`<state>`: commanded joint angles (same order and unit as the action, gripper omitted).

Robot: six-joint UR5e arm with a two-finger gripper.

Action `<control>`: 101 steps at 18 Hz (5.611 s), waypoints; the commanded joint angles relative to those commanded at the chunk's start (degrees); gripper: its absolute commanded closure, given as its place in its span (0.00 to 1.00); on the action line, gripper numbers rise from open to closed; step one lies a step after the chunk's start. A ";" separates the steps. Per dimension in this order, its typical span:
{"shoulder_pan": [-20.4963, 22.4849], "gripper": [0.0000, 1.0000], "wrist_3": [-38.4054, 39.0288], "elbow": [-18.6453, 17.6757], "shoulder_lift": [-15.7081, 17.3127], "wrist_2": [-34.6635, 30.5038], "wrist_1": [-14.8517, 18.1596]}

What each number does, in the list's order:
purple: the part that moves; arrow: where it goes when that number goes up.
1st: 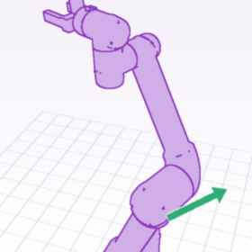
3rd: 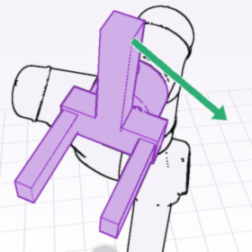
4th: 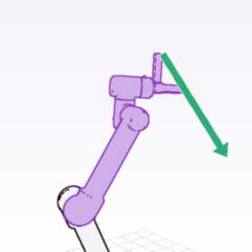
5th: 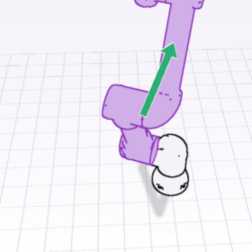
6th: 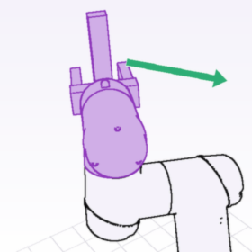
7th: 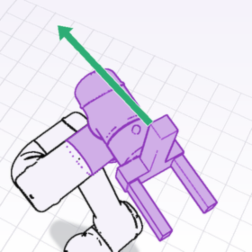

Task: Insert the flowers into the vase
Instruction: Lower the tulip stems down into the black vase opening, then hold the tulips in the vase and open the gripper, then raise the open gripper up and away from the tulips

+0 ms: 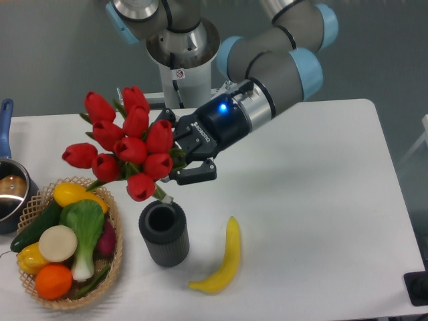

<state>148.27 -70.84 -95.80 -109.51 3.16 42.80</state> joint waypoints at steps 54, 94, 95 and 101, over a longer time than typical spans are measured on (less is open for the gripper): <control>0.00 0.59 -10.90 -7.65 -7.30 -4.57 0.00; 0.79 0.00 -10.64 -13.44 4.12 -26.34 0.09; 0.88 0.00 -10.64 -14.06 5.26 -29.24 0.09; 2.37 0.00 -7.47 -13.11 12.47 -42.79 0.09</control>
<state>150.64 -78.31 -108.91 -97.04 -39.62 42.89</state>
